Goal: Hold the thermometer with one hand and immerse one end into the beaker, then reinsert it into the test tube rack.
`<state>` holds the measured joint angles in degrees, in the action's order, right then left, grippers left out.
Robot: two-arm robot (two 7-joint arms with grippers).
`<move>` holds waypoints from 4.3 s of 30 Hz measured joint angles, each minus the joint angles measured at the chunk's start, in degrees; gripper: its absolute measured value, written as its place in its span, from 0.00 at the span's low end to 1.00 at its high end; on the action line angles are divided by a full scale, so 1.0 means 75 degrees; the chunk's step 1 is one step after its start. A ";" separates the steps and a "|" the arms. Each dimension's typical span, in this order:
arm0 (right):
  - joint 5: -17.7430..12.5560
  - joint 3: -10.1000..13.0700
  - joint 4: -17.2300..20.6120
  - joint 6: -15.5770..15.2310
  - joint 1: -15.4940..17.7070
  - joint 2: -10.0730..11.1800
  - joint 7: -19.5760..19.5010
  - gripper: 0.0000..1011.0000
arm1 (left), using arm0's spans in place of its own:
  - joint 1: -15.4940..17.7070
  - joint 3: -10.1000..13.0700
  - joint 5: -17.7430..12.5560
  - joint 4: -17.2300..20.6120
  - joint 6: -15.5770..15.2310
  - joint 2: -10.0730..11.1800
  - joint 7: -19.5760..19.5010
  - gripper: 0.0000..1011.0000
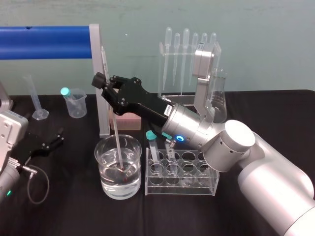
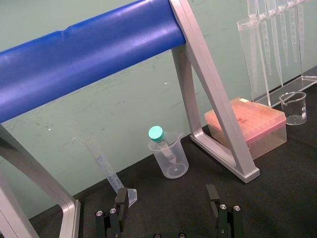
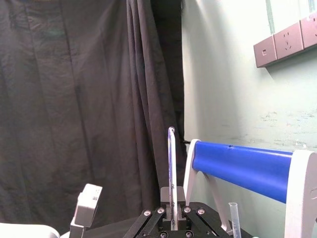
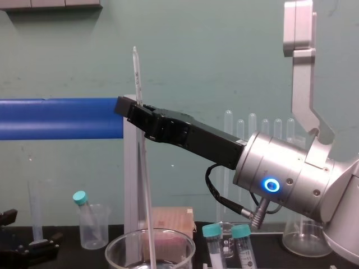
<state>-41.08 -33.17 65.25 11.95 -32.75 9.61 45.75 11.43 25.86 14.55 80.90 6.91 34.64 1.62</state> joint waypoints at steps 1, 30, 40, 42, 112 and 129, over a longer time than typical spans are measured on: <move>-0.0001 0.0000 -0.0001 0.0000 0.0000 0.0000 0.0000 0.05 | 0.0000 0.0000 0.0000 0.0001 0.0000 0.0000 0.0000 1.00; -0.0002 0.0000 0.0000 0.0000 0.0000 0.0000 -0.0005 0.05 | 0.0000 0.0000 0.0000 0.0000 0.0000 0.0000 0.0000 1.00; -0.0001 0.0000 -0.0001 0.0000 0.0000 0.0000 -0.0005 0.05 | 0.0000 0.0000 0.0000 0.0000 0.0000 0.0000 0.0000 1.00; -0.0001 0.0000 0.0000 0.0000 0.0000 0.0000 -0.0005 0.05 | 0.0000 -0.0001 0.0000 0.0000 0.0000 0.0000 0.0000 1.00; -0.0001 -0.0001 -0.0001 0.0000 -0.0001 0.0000 -0.0005 0.05 | 0.0000 0.0000 0.0000 0.0000 0.0000 0.0000 0.0000 1.00; -0.0001 -0.0001 -0.0001 0.0000 -0.0001 0.0000 -0.0005 0.05 | 0.0000 0.0000 0.0000 0.0001 0.0000 0.0000 0.0000 1.00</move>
<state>-41.09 -33.17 65.25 11.95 -32.75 9.61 45.71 11.43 25.86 14.55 80.90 6.91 34.65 1.62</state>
